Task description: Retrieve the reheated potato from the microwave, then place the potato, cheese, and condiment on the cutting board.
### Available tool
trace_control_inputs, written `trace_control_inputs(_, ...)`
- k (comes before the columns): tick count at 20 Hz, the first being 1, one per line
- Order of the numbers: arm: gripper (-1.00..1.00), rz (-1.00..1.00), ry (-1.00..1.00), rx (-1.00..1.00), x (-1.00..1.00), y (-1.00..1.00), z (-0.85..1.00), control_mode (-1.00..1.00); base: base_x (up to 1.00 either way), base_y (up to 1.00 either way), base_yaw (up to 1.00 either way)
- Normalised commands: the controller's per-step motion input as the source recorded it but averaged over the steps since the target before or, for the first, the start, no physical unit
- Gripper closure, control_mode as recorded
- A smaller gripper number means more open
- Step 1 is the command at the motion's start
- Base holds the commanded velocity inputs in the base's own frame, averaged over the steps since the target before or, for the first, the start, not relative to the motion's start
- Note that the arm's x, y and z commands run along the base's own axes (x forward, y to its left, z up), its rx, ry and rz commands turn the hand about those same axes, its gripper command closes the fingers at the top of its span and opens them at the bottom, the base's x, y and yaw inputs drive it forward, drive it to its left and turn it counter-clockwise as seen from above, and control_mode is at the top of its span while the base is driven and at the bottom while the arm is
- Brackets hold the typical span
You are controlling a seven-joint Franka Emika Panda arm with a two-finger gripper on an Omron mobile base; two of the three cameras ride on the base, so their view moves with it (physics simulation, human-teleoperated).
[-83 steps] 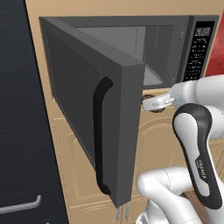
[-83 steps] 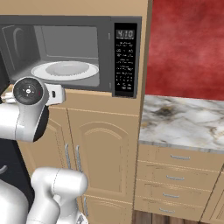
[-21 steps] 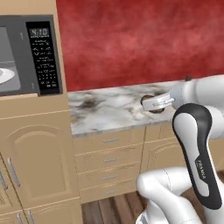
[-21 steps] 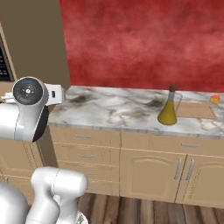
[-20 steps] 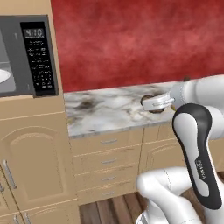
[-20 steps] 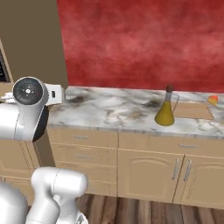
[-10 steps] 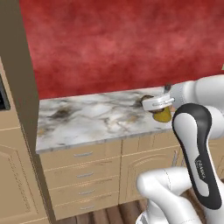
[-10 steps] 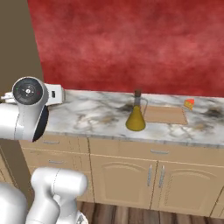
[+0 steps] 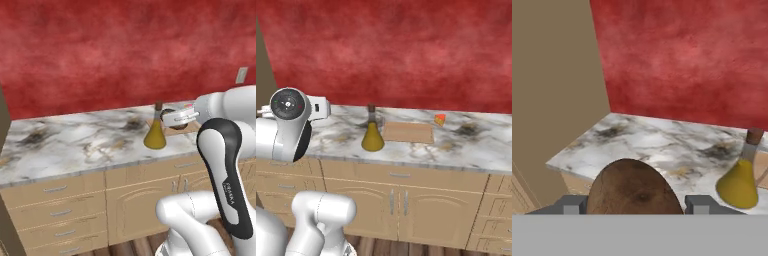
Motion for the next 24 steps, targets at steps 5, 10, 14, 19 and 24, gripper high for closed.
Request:
trace_control_inputs(5,1.00,0.00,0.00,0.00,0.00,0.00,0.00,1.00,0.34,-0.72,0.00)
trace_control_inputs(10,1.00,0.00,0.00,0.00,0.00,0.00,0.00,1.00,0.38,-0.69,0.00)
trace_control_inputs(14,1.00,0.00,0.00,0.00,0.00,0.00,0.00,1.00,0.56,-0.55,0.00)
trace_control_inputs(19,1.00,0.00,0.00,0.00,0.00,0.00,0.00,1.00,0.64,-0.26,0.02)
trace_control_inputs(24,1.00,0.00,0.00,0.00,0.00,0.00,0.00,1.00,0.65,-0.02,0.05)
